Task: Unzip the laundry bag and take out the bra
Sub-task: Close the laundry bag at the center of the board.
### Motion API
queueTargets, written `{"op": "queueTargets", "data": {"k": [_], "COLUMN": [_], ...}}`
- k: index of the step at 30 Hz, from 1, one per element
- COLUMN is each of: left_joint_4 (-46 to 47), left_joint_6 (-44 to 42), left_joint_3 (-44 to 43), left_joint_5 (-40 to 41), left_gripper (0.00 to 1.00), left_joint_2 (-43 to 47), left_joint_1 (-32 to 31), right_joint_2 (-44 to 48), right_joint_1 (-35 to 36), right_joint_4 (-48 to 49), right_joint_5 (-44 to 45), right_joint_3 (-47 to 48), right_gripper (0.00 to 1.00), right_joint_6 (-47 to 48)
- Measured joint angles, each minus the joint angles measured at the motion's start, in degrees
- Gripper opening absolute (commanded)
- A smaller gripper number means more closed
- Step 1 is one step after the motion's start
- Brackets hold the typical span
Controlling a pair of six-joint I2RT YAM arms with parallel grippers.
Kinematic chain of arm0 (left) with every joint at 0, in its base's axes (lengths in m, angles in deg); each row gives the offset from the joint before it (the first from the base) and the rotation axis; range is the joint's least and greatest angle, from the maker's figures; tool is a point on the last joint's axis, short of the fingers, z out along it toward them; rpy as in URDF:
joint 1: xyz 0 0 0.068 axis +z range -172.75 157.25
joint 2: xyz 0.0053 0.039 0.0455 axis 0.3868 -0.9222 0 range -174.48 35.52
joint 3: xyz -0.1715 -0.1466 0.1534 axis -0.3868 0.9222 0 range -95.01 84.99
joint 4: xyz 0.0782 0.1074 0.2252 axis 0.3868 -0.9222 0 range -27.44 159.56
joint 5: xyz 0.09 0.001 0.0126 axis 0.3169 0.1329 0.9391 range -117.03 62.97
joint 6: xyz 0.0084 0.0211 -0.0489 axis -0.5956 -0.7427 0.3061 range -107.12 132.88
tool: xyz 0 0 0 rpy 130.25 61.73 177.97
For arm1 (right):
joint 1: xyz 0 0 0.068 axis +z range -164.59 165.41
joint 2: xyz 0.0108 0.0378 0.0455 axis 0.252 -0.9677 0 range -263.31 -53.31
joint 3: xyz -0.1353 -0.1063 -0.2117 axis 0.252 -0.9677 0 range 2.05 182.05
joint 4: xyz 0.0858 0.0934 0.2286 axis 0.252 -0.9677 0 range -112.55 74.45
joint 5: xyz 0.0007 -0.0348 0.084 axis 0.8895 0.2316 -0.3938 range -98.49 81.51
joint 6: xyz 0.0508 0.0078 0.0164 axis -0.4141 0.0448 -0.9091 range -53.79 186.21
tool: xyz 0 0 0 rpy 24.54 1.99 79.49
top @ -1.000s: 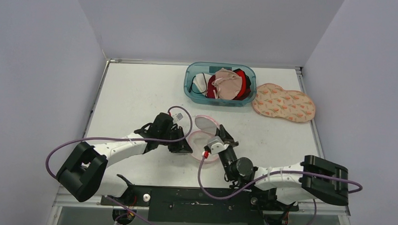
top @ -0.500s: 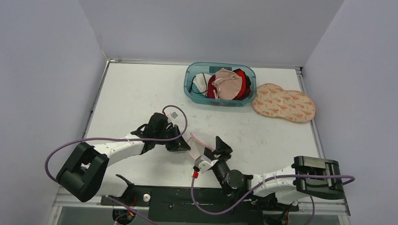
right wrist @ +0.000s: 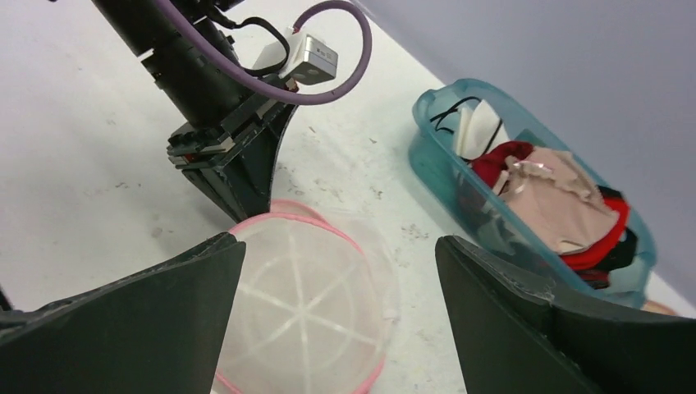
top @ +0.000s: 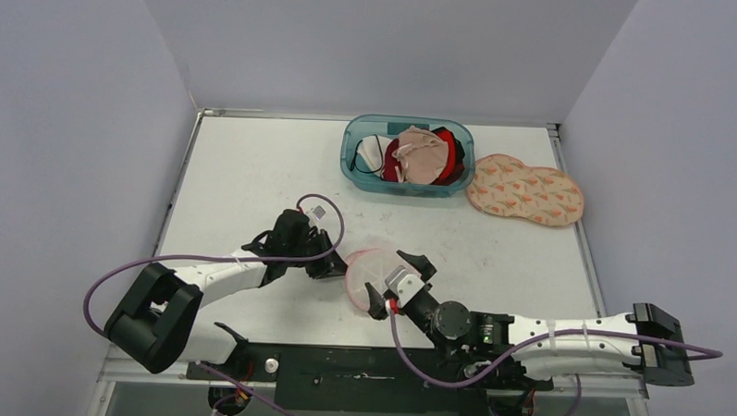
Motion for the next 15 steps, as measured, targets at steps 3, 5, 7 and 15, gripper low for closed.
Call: {"op": "queueTargets", "data": {"k": [3, 5, 7, 15], "left_joint_4": [-0.13, -0.72, -2.86, -17.38], "left_joint_6": [-0.02, -0.22, -0.92, -4.59], "left_joint_3": [0.02, 0.02, 0.02, -1.79], "left_joint_5": [1.03, 1.88, 3.17, 11.52], "left_gripper": [0.03, 0.13, 0.27, 0.55], "left_joint_2": [0.0, 0.2, 1.33, 11.56], "left_joint_1": [0.0, 0.0, 0.0, 0.0], "right_joint_2": [1.6, 1.11, 0.24, -3.8], "right_joint_1": [-4.28, -8.85, -13.03, -19.93], "right_joint_4": [-5.62, -8.13, -9.75, -13.35], "right_joint_5": [-5.53, -8.52, -10.78, -17.46], "right_joint_3": [1.14, 2.12, 2.78, 3.54], "right_gripper": [0.86, 0.85, 0.84, 0.78], "right_joint_6": [-8.98, -14.29, -19.52, -32.41]}}
